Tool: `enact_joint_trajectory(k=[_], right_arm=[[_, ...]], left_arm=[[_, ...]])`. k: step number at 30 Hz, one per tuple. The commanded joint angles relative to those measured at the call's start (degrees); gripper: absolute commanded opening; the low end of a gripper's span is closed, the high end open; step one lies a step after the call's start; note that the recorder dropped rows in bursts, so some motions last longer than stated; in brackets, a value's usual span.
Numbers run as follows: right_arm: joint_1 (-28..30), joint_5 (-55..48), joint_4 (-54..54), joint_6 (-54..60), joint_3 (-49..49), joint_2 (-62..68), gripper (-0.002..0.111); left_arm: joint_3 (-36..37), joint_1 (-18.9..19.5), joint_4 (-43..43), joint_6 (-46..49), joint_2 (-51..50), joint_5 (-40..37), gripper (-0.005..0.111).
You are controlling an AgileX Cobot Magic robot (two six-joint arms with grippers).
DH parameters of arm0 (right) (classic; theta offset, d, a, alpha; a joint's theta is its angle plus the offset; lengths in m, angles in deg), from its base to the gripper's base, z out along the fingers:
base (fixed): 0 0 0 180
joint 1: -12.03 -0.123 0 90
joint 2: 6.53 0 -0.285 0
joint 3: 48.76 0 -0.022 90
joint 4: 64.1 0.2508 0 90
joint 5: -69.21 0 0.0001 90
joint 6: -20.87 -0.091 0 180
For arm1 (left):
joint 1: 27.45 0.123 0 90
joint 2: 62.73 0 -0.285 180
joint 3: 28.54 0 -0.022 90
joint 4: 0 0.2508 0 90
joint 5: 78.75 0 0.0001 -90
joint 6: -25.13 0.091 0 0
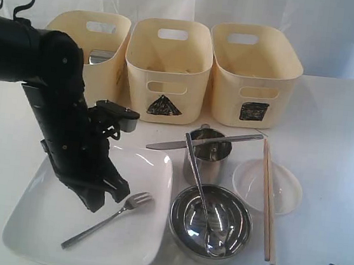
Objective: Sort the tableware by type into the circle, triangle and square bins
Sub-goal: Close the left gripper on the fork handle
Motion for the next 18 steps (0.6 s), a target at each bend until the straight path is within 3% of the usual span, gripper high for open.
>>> enact_joint_trajectory(k=[1, 18], right_arm=[[-0.22, 0.30, -0.30, -0.03, 0.30, -0.38, 0.000], [-0.22, 0.30, -0.30, -0.03, 0.30, -0.38, 0.000]], left_arm=[[-0.18, -0.25, 0.10, -0.39, -0.23, 0.93, 0.000], [-0.18, -0.25, 0.10, 0.26, -0.50, 1.37, 0.000]])
